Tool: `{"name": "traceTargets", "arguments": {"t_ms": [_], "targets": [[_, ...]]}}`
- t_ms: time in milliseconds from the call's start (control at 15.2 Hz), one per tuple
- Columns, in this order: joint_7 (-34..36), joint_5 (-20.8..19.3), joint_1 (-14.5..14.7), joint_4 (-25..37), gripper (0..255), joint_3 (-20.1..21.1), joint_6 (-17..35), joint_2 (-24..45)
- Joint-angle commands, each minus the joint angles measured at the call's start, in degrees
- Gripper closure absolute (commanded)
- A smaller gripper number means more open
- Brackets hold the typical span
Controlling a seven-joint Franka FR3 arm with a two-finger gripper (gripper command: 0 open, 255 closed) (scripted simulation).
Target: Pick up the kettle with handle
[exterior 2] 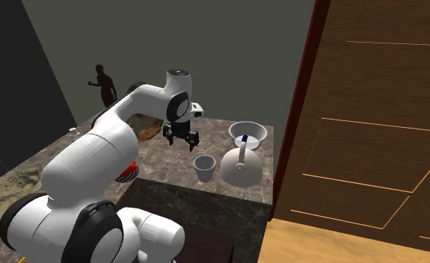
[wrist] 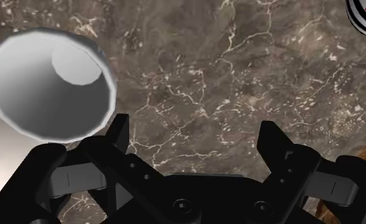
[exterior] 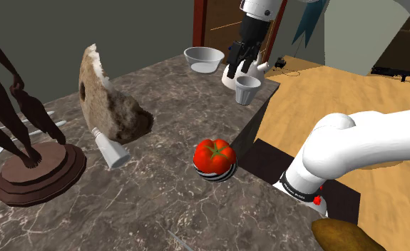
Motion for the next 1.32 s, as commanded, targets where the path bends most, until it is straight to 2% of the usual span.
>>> {"name": "traceTargets", "arguments": {"t_ms": [0,660,1254], "targets": [[0.0,0.0,0.0,0.0,0,0.0,0.0,0.0],[-13.3,-6.2,-2.6,14.5,0,-11.1,-3.8,13.5],[-25.9,-6.9,-3.7,33.7,0,-20.4,-8.8,29.9]]}}
